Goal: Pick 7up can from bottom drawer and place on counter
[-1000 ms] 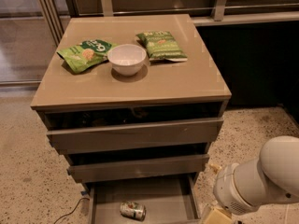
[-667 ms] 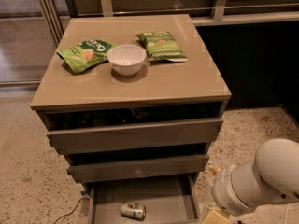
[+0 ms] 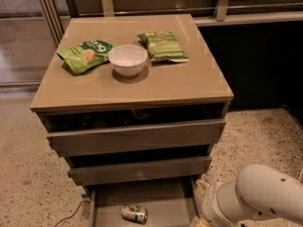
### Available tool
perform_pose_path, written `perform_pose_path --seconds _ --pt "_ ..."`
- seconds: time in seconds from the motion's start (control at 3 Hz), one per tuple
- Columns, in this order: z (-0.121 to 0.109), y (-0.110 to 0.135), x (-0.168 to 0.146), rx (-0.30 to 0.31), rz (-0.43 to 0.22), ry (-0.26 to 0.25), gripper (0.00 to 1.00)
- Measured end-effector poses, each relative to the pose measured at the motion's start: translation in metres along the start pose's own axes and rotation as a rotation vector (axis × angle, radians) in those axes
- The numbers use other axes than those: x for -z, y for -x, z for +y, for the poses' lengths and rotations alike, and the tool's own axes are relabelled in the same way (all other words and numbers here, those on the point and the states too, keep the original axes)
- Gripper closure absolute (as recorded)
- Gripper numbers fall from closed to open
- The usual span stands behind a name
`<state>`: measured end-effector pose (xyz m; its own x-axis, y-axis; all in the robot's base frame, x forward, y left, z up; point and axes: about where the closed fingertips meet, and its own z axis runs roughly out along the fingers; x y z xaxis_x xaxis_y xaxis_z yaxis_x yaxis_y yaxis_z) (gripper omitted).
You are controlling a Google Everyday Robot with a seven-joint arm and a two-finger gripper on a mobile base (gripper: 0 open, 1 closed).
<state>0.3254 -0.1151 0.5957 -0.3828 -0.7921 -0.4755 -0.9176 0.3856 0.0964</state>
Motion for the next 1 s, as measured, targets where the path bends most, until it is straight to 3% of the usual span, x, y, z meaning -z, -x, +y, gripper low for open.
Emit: perform_pose_path --seconds 0.33,0.67,1.0 --pt "-0.006 -0.002 -0.045 -0.016 -0.063 -0.025 0.0" --pt "-0.006 -0.002 -0.046 -0.016 -0.064 -0.025 0.0" --pt "-0.007 0.003 -0.069 0.001 -0.125 -0.038 0.0"
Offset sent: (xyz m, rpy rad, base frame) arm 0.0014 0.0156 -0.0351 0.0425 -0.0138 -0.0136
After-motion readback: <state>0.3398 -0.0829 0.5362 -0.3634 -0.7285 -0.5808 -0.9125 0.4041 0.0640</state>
